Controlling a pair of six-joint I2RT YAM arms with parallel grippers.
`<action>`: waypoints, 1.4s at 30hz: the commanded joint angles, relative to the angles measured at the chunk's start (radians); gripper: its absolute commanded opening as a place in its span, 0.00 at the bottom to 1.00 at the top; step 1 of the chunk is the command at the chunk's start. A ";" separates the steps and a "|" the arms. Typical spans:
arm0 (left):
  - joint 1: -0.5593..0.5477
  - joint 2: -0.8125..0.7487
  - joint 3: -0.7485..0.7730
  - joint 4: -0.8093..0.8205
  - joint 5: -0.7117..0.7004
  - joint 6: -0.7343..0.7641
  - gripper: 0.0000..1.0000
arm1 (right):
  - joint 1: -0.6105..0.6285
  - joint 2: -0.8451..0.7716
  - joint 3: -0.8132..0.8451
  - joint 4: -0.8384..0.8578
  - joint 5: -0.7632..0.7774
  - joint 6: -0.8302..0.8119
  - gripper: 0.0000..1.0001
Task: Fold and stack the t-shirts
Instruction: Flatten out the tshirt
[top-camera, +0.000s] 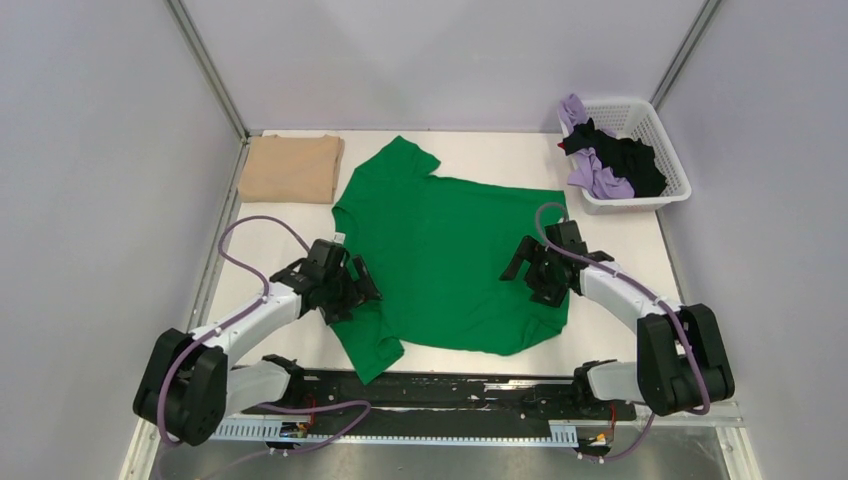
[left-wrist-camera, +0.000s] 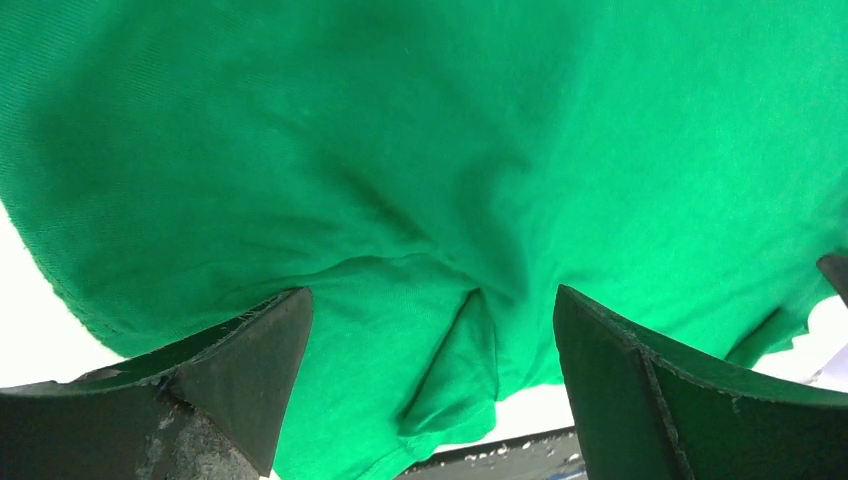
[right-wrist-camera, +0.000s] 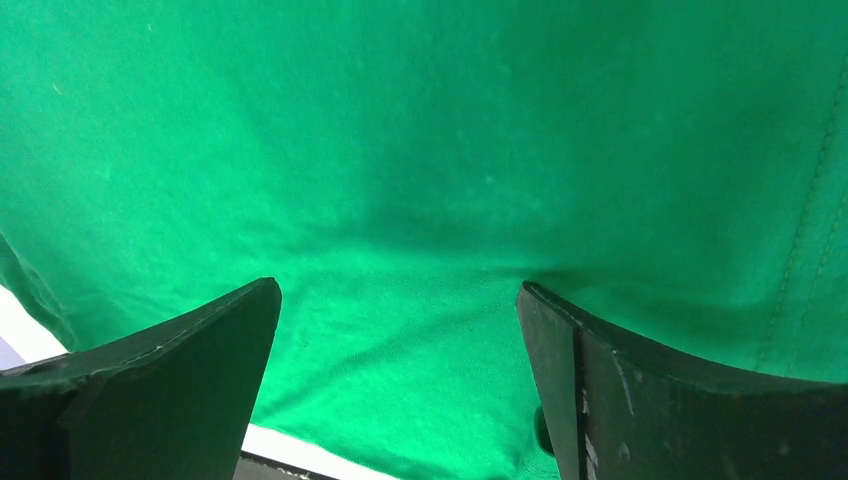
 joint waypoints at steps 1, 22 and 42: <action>0.086 0.072 0.010 -0.065 -0.182 0.029 1.00 | -0.047 0.088 0.000 0.018 0.100 -0.016 1.00; 0.149 0.036 0.297 -0.069 0.048 0.277 1.00 | 0.020 -0.057 0.091 -0.086 0.079 -0.074 1.00; 0.123 0.368 0.246 0.268 0.179 0.200 1.00 | 0.242 -0.244 -0.044 -0.562 -0.005 0.224 1.00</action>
